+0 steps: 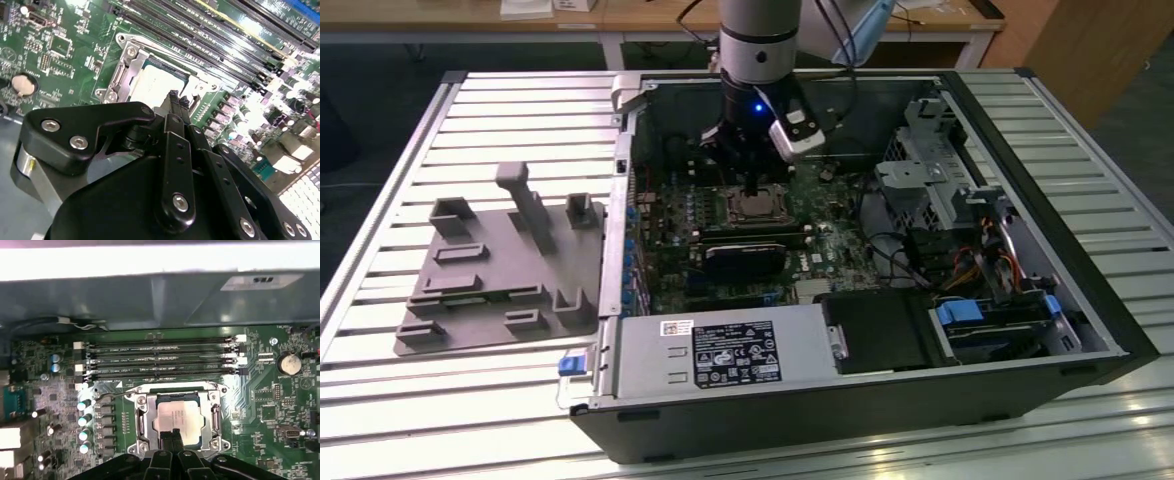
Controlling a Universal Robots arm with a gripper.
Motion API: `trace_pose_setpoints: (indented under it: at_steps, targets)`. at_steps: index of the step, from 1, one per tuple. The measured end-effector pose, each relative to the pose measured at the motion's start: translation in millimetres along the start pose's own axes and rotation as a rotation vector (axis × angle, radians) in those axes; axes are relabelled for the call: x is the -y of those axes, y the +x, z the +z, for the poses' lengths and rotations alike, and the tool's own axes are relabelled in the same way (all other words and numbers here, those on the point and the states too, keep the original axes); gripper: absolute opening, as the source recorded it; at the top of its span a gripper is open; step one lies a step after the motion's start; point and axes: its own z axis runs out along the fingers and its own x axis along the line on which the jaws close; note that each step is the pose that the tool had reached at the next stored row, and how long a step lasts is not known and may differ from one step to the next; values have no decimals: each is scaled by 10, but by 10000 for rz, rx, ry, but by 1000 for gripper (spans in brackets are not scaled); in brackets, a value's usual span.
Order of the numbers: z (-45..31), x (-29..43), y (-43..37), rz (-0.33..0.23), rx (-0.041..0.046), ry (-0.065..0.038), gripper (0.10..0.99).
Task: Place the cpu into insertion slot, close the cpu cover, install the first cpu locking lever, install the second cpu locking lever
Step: 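Install the first cpu locking lever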
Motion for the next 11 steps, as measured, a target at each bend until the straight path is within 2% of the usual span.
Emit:
trace_pose_setpoints:
  at_steps: [7,11]
  targets:
    - [-156,0,-4,-385,15,-10,102]
    - [-165,1,9,-535,53,-16,102]
